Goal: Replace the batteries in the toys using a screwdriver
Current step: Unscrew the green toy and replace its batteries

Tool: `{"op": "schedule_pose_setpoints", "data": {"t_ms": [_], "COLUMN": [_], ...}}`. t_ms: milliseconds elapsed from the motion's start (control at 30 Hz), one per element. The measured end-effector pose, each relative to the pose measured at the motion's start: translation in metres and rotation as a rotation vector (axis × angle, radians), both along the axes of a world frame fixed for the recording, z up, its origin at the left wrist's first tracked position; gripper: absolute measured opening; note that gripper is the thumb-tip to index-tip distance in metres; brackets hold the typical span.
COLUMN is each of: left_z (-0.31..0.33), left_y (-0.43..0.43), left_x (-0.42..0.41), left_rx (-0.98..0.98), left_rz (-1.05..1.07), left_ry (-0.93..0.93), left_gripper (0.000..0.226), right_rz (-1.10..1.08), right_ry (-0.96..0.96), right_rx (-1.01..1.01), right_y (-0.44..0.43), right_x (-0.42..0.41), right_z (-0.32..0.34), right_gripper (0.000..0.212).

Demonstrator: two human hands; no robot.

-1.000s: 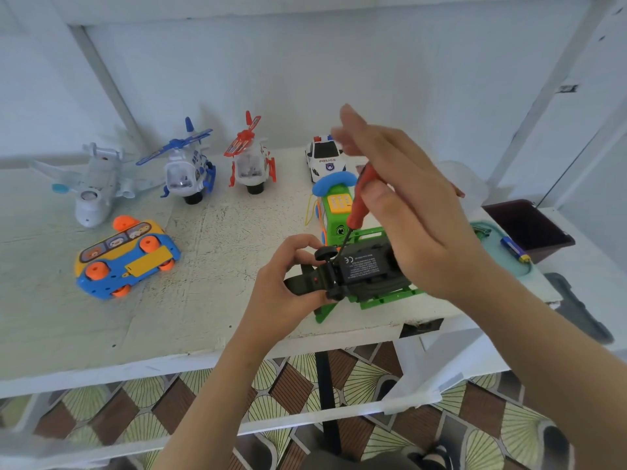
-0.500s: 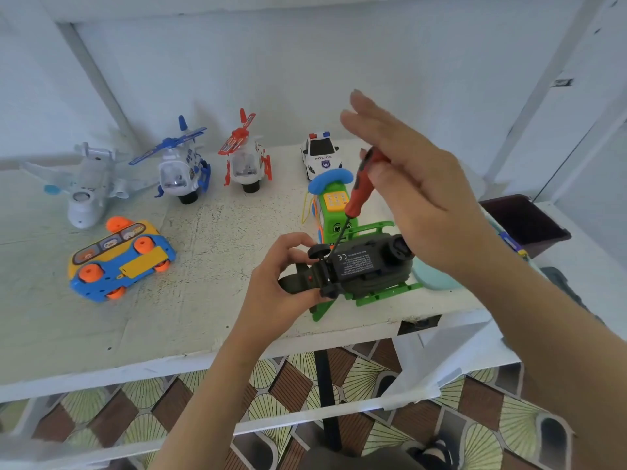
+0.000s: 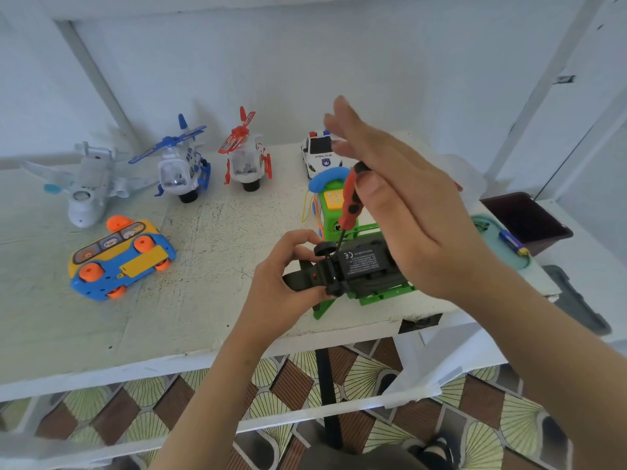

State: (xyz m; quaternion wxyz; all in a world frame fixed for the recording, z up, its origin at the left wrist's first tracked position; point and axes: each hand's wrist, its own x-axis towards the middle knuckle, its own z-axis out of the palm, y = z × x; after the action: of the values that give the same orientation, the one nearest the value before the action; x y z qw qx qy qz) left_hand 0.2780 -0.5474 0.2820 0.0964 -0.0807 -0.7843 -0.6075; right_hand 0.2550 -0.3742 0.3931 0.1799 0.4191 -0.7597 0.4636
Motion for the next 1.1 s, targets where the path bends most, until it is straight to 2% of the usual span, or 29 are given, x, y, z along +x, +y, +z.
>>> {"op": "schedule_pose_setpoints", "data": {"t_ms": [167,233,367,467,567,633,767,833,900,967,1100], "left_z": [0.0,0.0,0.0,0.001,0.002,0.002,0.002,0.002,0.002,0.001,0.002], "left_y": [0.0,0.001,0.001,0.001,0.0,0.0,0.001,0.002,0.002,0.001,0.001], "left_x": [0.0,0.0,0.001,0.001,0.002,0.002,0.002,0.003,0.003,0.002,0.002], "left_rx": [-0.004,0.0,0.012,0.021,0.016,0.013,0.024,0.024,0.041,0.061,0.072], "left_rz": [0.004,0.002,0.005,0.005,0.003,-0.002,-0.003,-0.003,0.001,-0.002,-0.002], "left_ry": [0.004,0.004,0.01,0.005,0.009,0.011,0.014,0.018,0.013,0.003,-0.002], "left_gripper": [0.055,0.055,0.055,0.055,0.055,0.053,0.053,0.054,0.057,0.061,0.055], "right_rz": [0.135,0.099,-0.14,-0.178,0.003,0.039,-0.164,-0.289,-0.353,-0.251,-0.024], "right_ry": [-0.198,-0.235,-0.1,0.039,-0.116,-0.182,-0.201,-0.127,-0.004,0.008,-0.114], "right_rx": [-0.2,-0.275,-0.201,-0.085,-0.081,-0.149,-0.28,-0.243,-0.134,-0.073,-0.141], "right_y": [-0.003,-0.002,-0.001,0.001,0.004,0.003,0.0,0.0,0.0,0.001,0.006], "right_x": [-0.001,-0.001,-0.004,-0.006,-0.007,-0.007,-0.005,-0.006,-0.007,-0.009,-0.008], "right_z": [0.003,0.004,0.005,0.004,0.008,0.01,0.005,0.0,-0.005,-0.008,-0.004], "right_gripper": [0.043,0.039,0.019,0.028,0.036,0.036,0.016,0.009,0.027,0.045,0.045]}}
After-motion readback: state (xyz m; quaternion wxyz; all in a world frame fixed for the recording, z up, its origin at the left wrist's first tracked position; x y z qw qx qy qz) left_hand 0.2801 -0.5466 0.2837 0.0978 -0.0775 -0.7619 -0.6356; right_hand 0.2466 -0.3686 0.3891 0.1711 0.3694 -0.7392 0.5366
